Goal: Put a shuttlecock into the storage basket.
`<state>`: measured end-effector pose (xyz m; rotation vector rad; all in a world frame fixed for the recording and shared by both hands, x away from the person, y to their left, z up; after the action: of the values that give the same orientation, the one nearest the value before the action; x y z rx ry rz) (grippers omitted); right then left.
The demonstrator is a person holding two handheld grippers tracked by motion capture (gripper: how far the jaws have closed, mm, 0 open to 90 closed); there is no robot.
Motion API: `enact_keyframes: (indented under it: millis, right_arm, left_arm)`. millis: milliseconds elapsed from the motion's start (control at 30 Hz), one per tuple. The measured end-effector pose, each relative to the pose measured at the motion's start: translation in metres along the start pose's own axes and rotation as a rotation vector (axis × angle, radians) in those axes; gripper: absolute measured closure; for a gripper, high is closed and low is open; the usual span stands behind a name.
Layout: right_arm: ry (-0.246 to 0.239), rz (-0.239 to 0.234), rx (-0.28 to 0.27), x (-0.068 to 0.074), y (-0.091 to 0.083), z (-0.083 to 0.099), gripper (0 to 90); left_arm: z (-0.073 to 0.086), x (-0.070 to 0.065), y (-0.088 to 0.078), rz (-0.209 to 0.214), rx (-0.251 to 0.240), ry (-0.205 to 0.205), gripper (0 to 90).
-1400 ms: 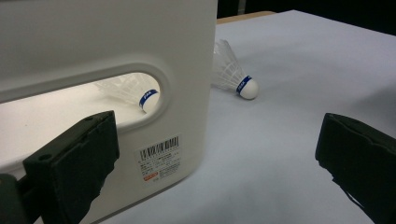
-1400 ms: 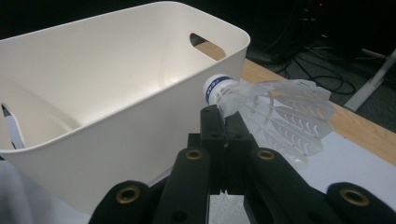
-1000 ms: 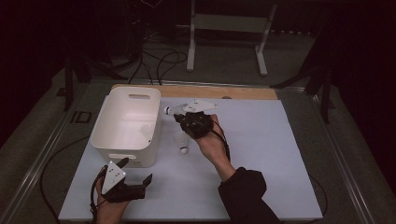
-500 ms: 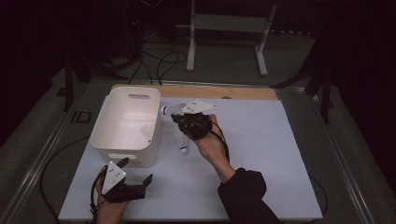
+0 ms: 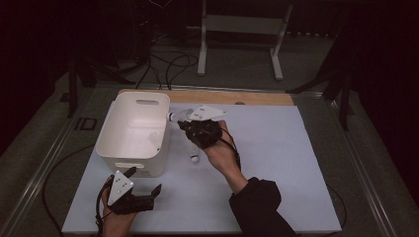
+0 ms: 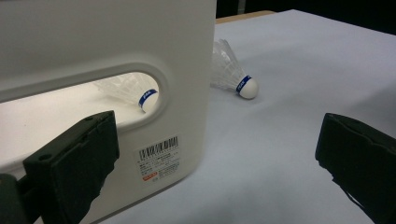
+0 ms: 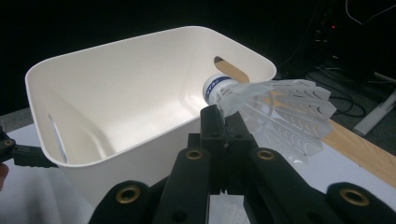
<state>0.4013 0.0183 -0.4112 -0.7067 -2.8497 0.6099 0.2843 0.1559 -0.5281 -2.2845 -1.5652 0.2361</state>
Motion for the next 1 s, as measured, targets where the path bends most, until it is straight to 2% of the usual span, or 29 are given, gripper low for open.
enact_keyframes:
  millis: [400, 1000]
  right_arm:
    - [-0.011, -0.008, -0.01, 0.006, 0.0, -0.006, 89.5]
    - [-0.038, -0.047, -0.008, 0.02, 0.008, -0.011, 89.4]
  left_arm:
    - [0.0, 0.0, 0.0, -0.001, -0.001, 0.0, 0.1]
    - [0.0, 0.001, 0.0, -0.002, -0.003, -0.002, 0.1]
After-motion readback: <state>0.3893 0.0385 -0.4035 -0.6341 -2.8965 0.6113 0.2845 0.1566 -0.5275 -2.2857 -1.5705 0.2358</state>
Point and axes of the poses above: each handheld gripper's, and its own axes: y roughly forward along the jaws, z roughly out of its underside, x roughly to its left, the point moved 9 cm from there along y, roughly forward along the jaws, and after that the axes turned 11 degrees about -z, right-handed, at the moved point
